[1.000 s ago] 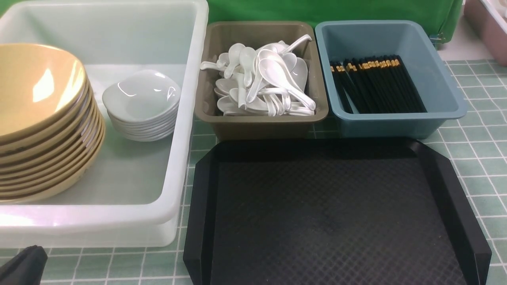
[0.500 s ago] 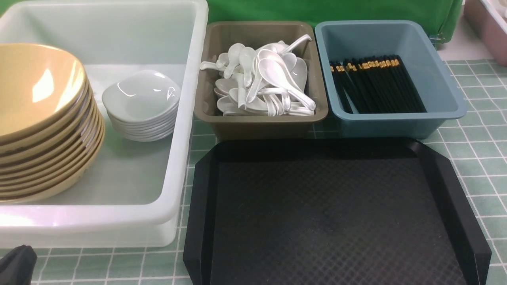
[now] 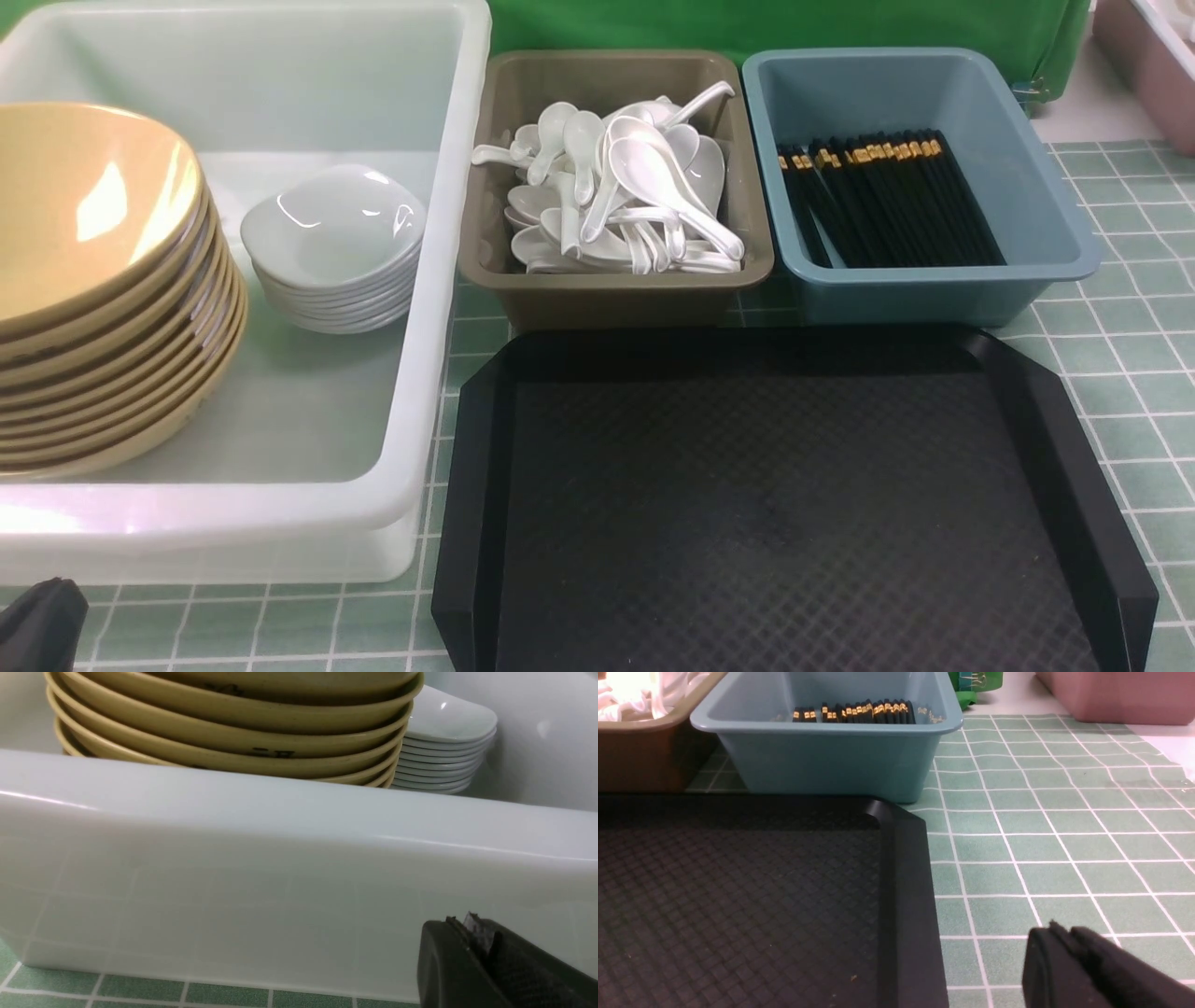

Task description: On blue table put chopsticks spoon bowls plates into blue grey white boxes.

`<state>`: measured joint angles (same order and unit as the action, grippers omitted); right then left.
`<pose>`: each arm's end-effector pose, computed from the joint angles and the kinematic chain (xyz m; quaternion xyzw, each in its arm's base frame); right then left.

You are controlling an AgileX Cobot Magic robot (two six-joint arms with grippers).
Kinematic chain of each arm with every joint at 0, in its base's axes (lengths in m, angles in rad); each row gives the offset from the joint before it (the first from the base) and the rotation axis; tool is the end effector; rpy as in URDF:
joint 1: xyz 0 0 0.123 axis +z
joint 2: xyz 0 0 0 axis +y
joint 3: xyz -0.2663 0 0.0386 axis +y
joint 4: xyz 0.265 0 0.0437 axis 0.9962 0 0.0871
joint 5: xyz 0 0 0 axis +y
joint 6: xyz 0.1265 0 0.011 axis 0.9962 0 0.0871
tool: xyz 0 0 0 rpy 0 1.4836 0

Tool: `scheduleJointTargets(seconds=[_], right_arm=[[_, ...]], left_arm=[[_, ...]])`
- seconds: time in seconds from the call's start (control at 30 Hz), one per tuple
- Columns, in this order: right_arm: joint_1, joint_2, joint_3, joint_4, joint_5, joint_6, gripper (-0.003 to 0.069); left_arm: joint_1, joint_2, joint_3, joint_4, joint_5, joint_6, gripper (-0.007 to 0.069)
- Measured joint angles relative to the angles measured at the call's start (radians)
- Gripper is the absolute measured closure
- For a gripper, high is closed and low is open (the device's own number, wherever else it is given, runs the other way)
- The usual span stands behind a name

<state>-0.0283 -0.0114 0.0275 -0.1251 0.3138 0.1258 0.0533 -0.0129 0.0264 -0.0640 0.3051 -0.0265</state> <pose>0.1220 -0.0084 0.1677 0.0257 0.7863 -0.0218 0.6169 0.1223 0.0041 0.1692 -0.0492 0.7823 -0.0182 0.6207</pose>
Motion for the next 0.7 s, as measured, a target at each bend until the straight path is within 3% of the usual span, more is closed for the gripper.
scheduleJointTargets(seconds=[0.7], right_arm=[[0.0,0.0,0.0,0.0,0.0,0.0,0.056]], left_arm=[[0.0,0.0,0.0,0.0,0.0,0.0,0.0622]])
